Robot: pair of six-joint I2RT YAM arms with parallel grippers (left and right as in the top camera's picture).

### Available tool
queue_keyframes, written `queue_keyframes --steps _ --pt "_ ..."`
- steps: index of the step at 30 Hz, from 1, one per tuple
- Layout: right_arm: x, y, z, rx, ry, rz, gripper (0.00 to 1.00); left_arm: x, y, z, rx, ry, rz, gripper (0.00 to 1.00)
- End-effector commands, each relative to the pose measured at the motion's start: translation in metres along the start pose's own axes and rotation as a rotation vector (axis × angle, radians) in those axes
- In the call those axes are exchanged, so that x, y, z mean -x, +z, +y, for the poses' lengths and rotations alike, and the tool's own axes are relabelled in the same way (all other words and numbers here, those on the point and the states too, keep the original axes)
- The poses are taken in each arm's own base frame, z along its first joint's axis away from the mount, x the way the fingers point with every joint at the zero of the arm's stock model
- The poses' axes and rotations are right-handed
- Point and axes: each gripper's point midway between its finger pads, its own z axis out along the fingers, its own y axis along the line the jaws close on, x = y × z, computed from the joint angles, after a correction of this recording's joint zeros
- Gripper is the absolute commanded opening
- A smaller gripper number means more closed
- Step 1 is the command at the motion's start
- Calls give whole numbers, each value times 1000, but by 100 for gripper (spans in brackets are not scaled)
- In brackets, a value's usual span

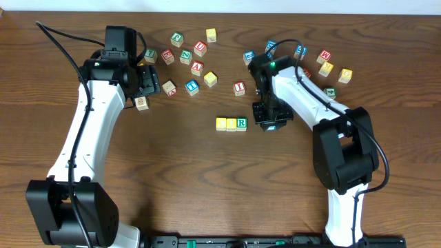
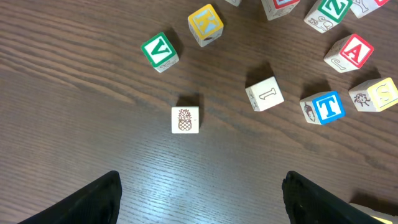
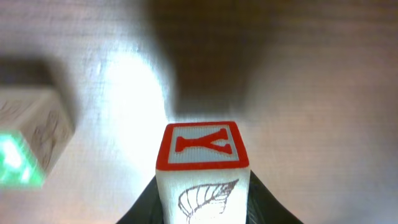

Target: Spell out CORL

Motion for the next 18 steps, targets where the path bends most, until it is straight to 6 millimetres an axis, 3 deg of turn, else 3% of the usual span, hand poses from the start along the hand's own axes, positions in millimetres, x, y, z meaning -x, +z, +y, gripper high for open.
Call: queue_keyframes --steps 1,10,18 --pt "-4 -26 10 60 -37 -6 18 8 -4 1 5 -13 -21 82" --pt "-49 -23 10 74 -68 185 18 7 -4 1 5 -13 -20 82" --pt "-57 -13 8 60 -69 255 20 7 -4 1 5 -13 -19 82"
